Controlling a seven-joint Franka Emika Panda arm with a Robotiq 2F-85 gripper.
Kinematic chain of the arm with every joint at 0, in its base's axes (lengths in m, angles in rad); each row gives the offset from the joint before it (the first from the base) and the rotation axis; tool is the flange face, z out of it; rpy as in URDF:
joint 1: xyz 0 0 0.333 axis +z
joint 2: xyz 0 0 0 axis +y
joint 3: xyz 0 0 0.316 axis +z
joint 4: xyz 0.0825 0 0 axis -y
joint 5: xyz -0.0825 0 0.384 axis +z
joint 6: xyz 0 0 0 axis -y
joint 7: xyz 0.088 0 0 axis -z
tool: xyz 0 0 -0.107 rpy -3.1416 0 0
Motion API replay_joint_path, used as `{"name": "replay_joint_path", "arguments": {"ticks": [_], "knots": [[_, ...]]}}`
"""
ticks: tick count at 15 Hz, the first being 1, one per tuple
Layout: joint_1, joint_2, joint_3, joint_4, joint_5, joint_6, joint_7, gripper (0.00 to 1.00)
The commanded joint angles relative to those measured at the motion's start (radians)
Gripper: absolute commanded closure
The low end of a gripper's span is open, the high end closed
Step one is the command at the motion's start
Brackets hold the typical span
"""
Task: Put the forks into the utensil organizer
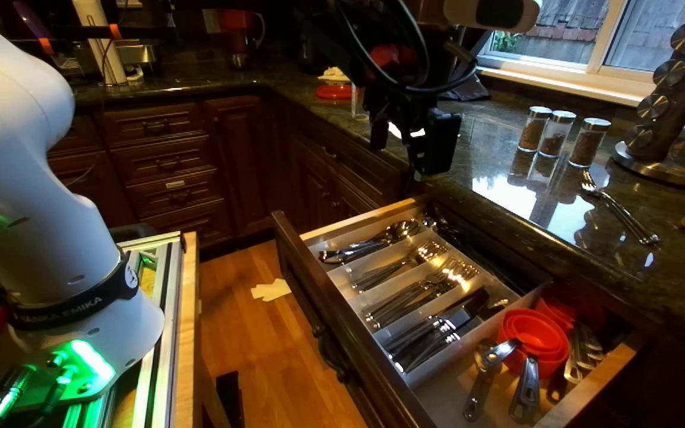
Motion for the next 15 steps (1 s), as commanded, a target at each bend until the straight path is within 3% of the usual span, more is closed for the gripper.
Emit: {"name": "replay_joint_path", "arguments": {"ticks": [1, 5, 7, 15], "knots": [[-0.026, 0.003, 0.025, 0.001, 0.011, -0.003, -0.009, 0.00], [-0.026, 0.003, 0.025, 0.001, 0.011, -0.003, -0.009, 0.00], [-0.025, 0.026, 0.051, 0.040, -0.048, -0.009, -0.026, 0.00], [-0.014, 0.222, 0.133, 0.370, -0.313, -0.168, -0.142, 0.00]]}}
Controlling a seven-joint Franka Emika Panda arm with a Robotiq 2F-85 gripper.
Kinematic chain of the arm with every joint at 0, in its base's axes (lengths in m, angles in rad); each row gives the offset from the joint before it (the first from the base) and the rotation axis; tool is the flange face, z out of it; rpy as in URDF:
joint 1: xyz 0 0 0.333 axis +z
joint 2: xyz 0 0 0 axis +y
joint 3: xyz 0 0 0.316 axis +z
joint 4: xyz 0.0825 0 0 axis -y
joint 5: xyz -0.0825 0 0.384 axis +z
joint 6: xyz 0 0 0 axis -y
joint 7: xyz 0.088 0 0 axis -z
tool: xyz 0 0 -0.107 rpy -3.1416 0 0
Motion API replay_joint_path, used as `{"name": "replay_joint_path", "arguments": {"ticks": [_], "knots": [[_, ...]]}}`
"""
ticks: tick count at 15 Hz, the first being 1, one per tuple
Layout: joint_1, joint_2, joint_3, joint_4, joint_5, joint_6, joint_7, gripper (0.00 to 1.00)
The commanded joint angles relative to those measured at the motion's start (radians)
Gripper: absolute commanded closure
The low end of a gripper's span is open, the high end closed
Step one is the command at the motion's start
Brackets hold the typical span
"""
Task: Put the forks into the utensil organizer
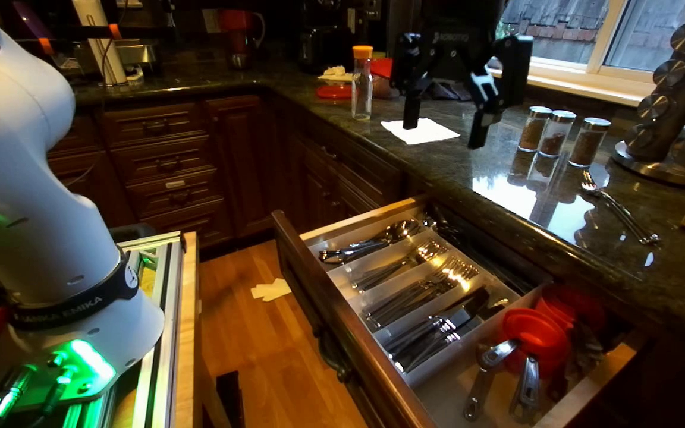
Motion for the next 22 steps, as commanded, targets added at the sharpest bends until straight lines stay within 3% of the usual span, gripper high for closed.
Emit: {"name": "replay_joint_path", "arguments": {"ticks": [1, 11, 12, 15, 22], "knots": [[-0.003, 0.145, 0.025, 0.194, -0.088, -0.057, -0.121, 0.00], [-0.047, 0.452, 0.054, 0.543, -0.088, 0.020, -0.676, 0.00], [-0.042, 0.383, 0.060, 0.472, -0.080, 0.003, -0.578, 0.00], [-0.054, 0.442, 0.063, 0.528, -0.082, 0.017, -0.645, 0.00], [-0.059, 0.508, 0.074, 0.608, -0.056, 0.050, -0.631, 0.00]]}}
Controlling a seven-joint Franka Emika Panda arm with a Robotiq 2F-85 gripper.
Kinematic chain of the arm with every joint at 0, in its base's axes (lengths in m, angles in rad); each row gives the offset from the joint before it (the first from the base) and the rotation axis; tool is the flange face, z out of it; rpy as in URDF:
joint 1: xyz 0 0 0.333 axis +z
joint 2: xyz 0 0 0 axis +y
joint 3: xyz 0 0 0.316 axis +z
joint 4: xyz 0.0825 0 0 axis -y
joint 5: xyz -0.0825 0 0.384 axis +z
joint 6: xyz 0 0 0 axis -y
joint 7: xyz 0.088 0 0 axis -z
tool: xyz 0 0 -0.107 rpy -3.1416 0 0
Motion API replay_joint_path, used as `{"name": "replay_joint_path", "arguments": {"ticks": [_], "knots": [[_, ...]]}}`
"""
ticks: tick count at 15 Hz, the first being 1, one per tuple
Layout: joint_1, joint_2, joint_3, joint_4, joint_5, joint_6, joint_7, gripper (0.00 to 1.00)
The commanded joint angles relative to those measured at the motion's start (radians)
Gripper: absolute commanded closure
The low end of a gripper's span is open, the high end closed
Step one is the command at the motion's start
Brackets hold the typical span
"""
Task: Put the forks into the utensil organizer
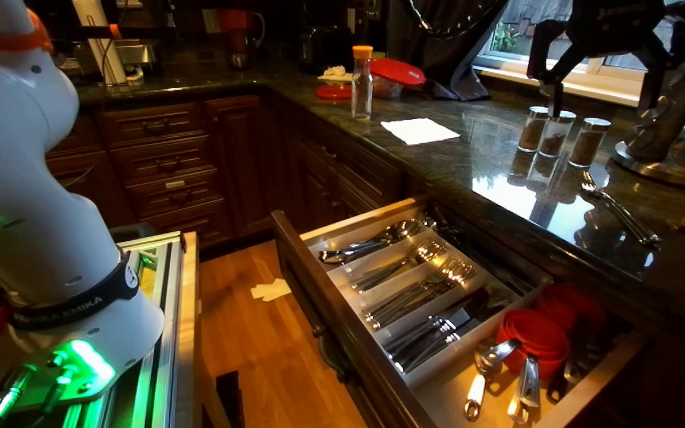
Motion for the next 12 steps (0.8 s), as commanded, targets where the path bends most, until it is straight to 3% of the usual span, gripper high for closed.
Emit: {"name": "replay_joint_path", "arguments": {"ticks": [1, 12], "knots": [[-0.023, 0.072, 0.030, 0.081, 0.020, 0.026, 0.037, 0.00], [-0.068, 0.313, 0.072, 0.300, 0.115, 0.020, 0.182, 0.00]]}}
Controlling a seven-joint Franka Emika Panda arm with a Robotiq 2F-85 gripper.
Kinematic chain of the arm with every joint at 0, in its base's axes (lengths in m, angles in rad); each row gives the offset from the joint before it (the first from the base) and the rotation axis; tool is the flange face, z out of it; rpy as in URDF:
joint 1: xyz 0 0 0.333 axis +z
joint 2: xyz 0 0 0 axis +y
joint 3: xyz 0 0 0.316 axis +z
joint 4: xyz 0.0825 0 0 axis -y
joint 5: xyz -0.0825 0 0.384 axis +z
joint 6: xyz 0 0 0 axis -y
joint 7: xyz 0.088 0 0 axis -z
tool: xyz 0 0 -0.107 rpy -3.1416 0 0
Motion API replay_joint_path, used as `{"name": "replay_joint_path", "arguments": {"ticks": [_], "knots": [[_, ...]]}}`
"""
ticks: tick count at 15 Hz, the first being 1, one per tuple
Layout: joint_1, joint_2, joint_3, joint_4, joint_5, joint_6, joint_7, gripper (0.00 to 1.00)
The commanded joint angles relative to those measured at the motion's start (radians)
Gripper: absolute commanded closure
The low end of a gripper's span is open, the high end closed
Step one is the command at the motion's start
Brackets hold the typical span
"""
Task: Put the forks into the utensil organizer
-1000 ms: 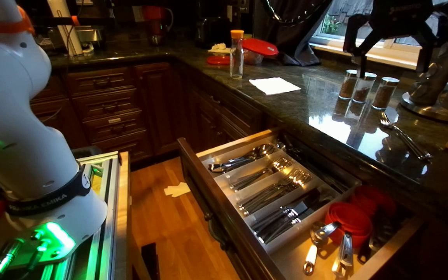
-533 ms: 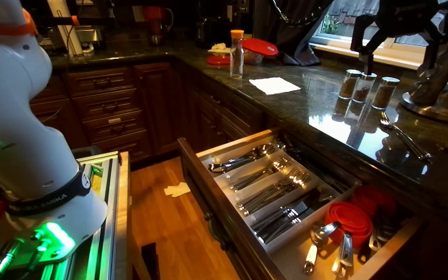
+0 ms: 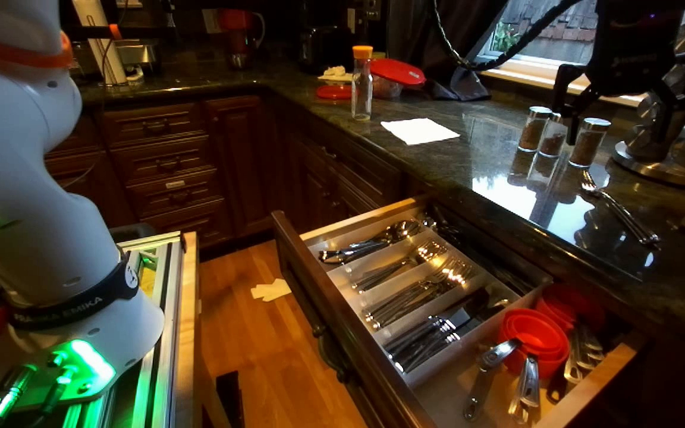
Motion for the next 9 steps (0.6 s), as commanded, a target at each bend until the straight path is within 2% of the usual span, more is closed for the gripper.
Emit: {"name": "replay_joint_path", "arguments": {"ticks": [1, 4, 9], "knots": [[-0.045, 0.090, 0.038, 0.091, 0.090, -0.002, 0.062, 0.00], [-0.064, 0.130, 0.057, 0.126, 0.154, -0.003, 0.106, 0.00], [-0.088, 0.180, 0.073, 0.169, 0.191, 0.010, 0.143, 0.00]]}}
